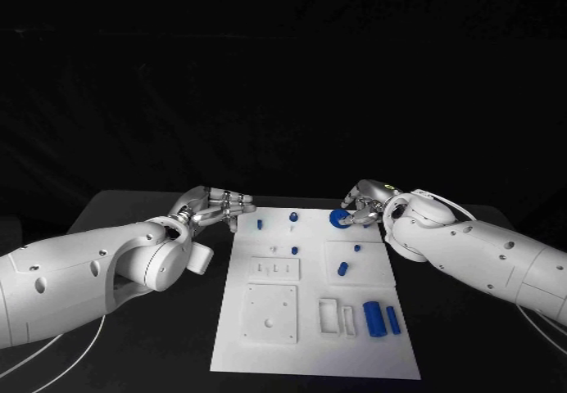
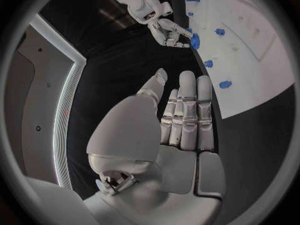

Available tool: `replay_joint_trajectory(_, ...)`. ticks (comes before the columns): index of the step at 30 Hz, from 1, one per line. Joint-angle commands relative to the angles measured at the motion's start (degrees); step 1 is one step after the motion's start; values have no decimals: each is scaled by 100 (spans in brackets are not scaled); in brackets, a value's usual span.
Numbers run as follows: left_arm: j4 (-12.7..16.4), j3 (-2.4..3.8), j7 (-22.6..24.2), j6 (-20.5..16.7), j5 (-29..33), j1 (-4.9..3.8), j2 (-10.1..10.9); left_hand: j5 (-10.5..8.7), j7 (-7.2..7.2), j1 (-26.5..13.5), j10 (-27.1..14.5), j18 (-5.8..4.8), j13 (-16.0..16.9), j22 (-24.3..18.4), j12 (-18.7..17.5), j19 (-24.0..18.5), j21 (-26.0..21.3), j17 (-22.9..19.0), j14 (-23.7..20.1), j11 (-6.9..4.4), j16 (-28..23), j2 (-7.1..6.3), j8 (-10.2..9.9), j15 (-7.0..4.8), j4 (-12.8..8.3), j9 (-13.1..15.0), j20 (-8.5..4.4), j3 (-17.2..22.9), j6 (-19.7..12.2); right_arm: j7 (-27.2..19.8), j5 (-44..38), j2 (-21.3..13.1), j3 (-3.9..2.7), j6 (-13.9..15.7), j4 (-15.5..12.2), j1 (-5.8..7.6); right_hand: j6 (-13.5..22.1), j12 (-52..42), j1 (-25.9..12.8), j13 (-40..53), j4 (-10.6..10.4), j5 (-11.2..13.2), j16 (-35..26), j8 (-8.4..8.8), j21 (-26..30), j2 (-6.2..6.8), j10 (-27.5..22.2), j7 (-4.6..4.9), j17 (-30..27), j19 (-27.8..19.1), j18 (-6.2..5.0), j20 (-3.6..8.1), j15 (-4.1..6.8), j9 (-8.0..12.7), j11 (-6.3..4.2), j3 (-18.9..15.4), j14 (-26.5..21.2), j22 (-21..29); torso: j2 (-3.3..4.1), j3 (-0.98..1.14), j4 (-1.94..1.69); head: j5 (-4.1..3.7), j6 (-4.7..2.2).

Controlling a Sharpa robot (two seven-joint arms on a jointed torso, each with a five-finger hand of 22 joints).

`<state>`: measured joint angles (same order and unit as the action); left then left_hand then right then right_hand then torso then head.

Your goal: Assemble the parts on the task board

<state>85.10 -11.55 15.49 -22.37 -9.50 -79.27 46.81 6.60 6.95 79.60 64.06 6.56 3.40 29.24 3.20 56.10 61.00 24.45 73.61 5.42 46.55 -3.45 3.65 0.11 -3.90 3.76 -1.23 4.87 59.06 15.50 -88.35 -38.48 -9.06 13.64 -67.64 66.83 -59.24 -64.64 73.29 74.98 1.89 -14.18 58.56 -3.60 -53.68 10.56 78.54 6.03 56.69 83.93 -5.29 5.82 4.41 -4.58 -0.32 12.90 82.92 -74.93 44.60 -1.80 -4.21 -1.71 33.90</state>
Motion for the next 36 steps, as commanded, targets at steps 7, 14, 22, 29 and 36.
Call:
replay_joint_trajectory(7,-1,4,43,74,9,-4,-42,17,31,-34,-23,77,3,-18,17,-12,26,1,13,11,17,26,-7,-14,34,-4,22,-31,-43,-30,-188,60,-2,-75,94,-28,-34,69,-38,1,-11,-318,14,-4,-12,1,-10,-7,-17,340,-5,-31,-2,-1,-2,42,-16,-641,-3,-5,-9,29,27)
replay_joint_trajectory(14,-10,2,40,84,15,1,-60,29,37,-27,-26,82,3,-28,17,-11,31,0,12,14,17,26,-6,-9,55,-4,28,-31,-48,-40,-218,106,-3,-134,161,-65,-57,54,-59,13,-2,-306,23,-4,-19,-4,-2,-12,-8,340,-1,-28,0,3,-4,77,-14,-643,-4,-2,1,37,23)
replay_joint_trajectory(22,-13,0,33,99,16,2,-64,29,51,-31,-27,84,3,-39,17,-11,36,-1,15,17,19,22,-8,-7,82,-5,30,-37,-59,-70,-210,152,-3,-204,213,-108,-111,36,-85,28,-4,-328,30,-8,-33,-29,8,-22,0,342,8,-24,4,5,-11,151,-14,-646,-5,-8,14,65,14)
replay_joint_trajectory(29,-7,0,29,104,16,2,-58,29,51,-31,-27,84,3,-39,17,-11,36,-1,15,17,19,22,-8,-7,82,-5,30,-37,-59,-81,-198,190,-2,-283,238,-144,-235,14,-102,49,15,-287,47,-2,-41,-50,18,-49,21,340,21,-13,15,0,-29,226,-12,-647,-2,-11,6,75,29)
replay_joint_trajectory(36,-2,-1,22,104,15,2,-49,31,48,-26,-29,86,3,-49,17,-13,42,-1,14,17,20,25,-5,-7,105,-3,32,-37,-59,-88,-236,204,-2,-179,242,-165,-539,18,-125,68,160,-108,23,-5,-32,-85,14,-132,16,331,52,23,51,-22,-78,674,-14,-644,-4,-8,5,68,32)
